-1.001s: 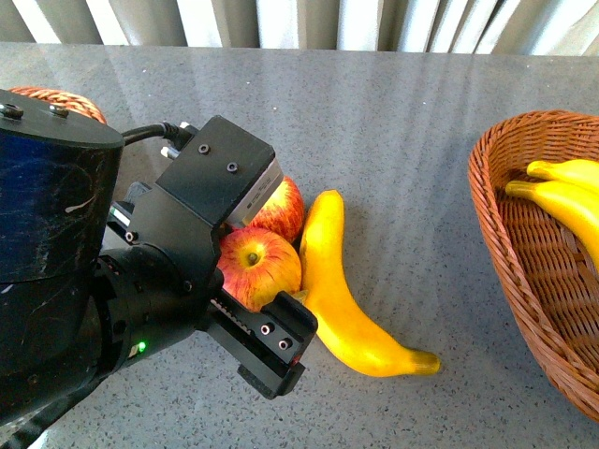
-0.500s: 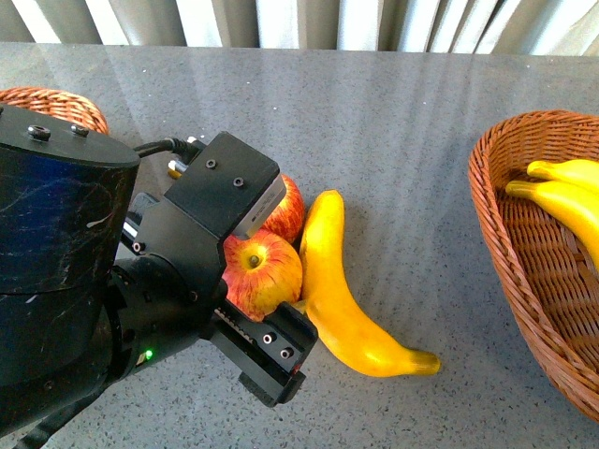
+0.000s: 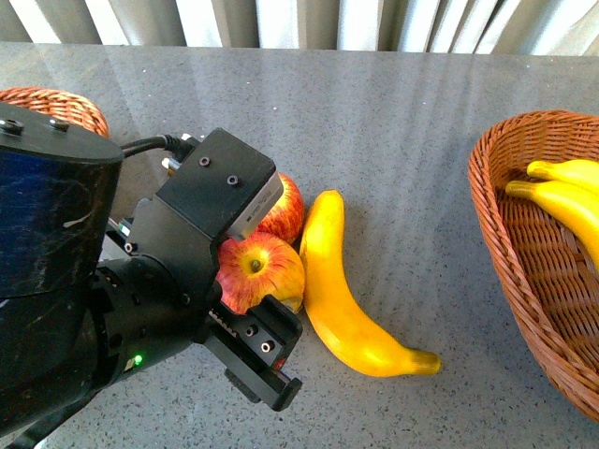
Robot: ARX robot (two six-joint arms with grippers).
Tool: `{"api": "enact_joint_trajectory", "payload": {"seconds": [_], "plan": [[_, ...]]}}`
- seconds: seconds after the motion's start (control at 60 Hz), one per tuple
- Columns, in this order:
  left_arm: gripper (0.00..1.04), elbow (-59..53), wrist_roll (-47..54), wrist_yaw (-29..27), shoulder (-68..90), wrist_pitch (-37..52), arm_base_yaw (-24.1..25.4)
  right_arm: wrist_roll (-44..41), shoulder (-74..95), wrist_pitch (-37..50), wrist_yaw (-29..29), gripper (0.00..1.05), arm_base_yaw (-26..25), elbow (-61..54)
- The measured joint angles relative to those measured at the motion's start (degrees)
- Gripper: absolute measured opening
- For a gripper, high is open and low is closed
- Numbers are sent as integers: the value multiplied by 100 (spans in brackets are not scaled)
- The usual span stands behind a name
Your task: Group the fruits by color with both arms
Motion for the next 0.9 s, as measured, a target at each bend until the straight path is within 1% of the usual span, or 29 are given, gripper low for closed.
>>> {"api": "enact_joint_trajectory", "payload": {"seconds": [0.083, 0.15, 0.233, 0.384, 0.417, 0.567, 0.634, 0.7, 0.8, 0.901], "plan": [[74, -90, -4, 26, -310, -35, 70, 2, 0, 0, 0, 96, 0, 0], [74, -138, -4, 35, -691, -155, 227, 2, 0, 0, 2, 96, 0, 0], [73, -190, 0, 87, -1335, -407, 629, 2, 0, 0, 2, 96, 0, 0], [73, -214, 7, 264, -1961, -610, 1290, 0, 0, 0, 0, 96, 0, 0], [73, -214, 31, 330, -2052, -638, 1578, 2, 0, 0, 2, 96, 0, 0], [73, -212, 107, 321, -1996, -675, 2444, 0, 0, 0, 2, 96, 0, 0], [73, -208, 118, 210, -1834, -684, 2868, 2, 0, 0, 0, 96, 0, 0], [73, -208, 109, 92, -1652, -651, 3174, 0, 0, 0, 0, 96, 0, 0], [73, -208, 37, -66, -1397, -566, 3506, 2, 0, 0, 2, 96, 0, 0], [73, -208, -37, -136, -1235, -509, 3661, 0, 0, 0, 0, 96, 0, 0]]}}
